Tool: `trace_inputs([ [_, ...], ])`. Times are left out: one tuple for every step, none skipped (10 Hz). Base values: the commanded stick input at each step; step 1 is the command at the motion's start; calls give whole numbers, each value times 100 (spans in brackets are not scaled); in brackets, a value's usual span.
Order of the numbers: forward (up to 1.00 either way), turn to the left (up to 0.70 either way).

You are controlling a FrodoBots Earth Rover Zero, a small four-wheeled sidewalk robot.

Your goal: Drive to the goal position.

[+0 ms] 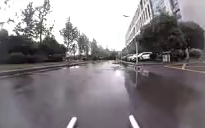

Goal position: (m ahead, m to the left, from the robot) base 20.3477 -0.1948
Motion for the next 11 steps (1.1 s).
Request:
trace_inputs([
  [70,14],
  [70,13],
  [70,9],
  [70,0],
  [70,0],
  [70,0],
  [70,0],
  [70,0],
  [70,0],
  [70,0],
  [70,9],
])
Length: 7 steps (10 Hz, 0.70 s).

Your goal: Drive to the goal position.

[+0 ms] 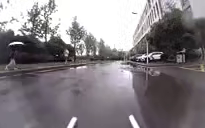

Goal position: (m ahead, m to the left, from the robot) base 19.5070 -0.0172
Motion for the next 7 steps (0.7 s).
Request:
trace_inputs([
  [70,14],
  [70,14],
  [70,14],
  [70,14],
  [70,14],
  [70,14],
  [70,14],
])
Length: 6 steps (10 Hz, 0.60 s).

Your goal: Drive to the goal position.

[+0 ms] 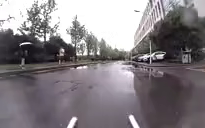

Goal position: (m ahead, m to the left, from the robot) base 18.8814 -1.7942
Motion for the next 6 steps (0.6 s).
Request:
trace_inputs([
  [70,14],
  [70,14],
  [70,14],
  [70,14],
  [70,14],
  [70,14],
])
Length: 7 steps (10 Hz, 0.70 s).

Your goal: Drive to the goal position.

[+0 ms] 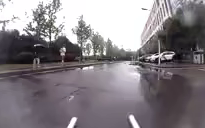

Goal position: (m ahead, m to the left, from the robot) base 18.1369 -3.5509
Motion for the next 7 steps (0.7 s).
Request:
trace_inputs([
  [70,14],
  [70,14],
  [70,14],
  [70,14],
  [70,13],
  [70,9],
  [70,0],
])
